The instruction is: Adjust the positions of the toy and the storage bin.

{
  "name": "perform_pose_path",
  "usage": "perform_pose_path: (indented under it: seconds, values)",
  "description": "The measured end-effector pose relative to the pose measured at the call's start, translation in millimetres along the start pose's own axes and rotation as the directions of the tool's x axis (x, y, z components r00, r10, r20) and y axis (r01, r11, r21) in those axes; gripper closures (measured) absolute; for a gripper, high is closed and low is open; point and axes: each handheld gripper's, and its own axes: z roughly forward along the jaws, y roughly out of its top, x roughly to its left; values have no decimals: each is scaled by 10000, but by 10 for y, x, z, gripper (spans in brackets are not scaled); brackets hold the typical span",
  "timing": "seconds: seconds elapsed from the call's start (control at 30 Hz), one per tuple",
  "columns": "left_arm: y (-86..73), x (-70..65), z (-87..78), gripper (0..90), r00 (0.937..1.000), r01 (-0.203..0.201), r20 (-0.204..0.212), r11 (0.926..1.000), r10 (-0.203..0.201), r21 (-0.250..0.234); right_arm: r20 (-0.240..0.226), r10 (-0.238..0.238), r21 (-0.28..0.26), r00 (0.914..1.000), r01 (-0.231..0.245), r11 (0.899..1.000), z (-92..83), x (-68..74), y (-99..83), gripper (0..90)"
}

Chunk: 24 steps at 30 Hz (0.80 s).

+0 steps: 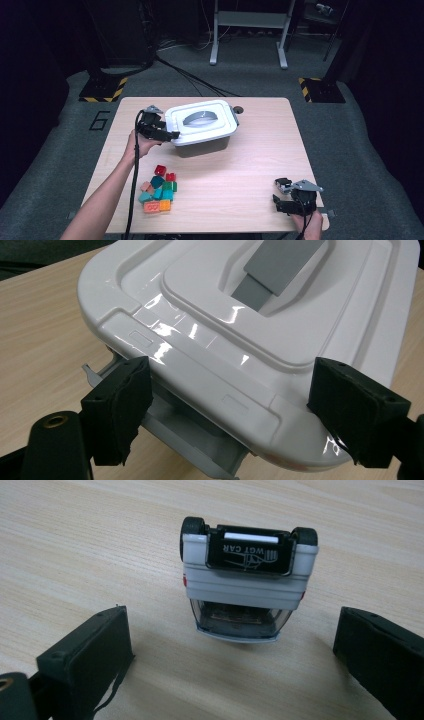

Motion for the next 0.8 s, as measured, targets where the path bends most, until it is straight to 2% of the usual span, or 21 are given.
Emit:
perform_pose_path:
  seconds: [0.23,0.3,0.47,0.57,0.8]
  values:
    - [6,-9,11,173,10000,14,-59,10000,-14,-72,15,50,-24,10000,-50,10000,0,1,1,15]
    - [7,-13,-8,139,9999,16,-127,10000,-17,-49,17,39,-18,10000,-39,10000,0,1,1,15]
    - [-40,31,-157,102,9986,449,-246,9975,-463,-554,9,33,-18,10000,-33,10000,-1,1,0,17]
    - [-108,82,-276,92,9973,594,-382,9949,-627,-813,10,33,-18,10000,-33,10000,-1,1,0,17]
    - [-436,251,-539,87,9924,871,-778,9904,-957,-1077,8,46,-20,10000,-46,10000,-1,0,0,19]
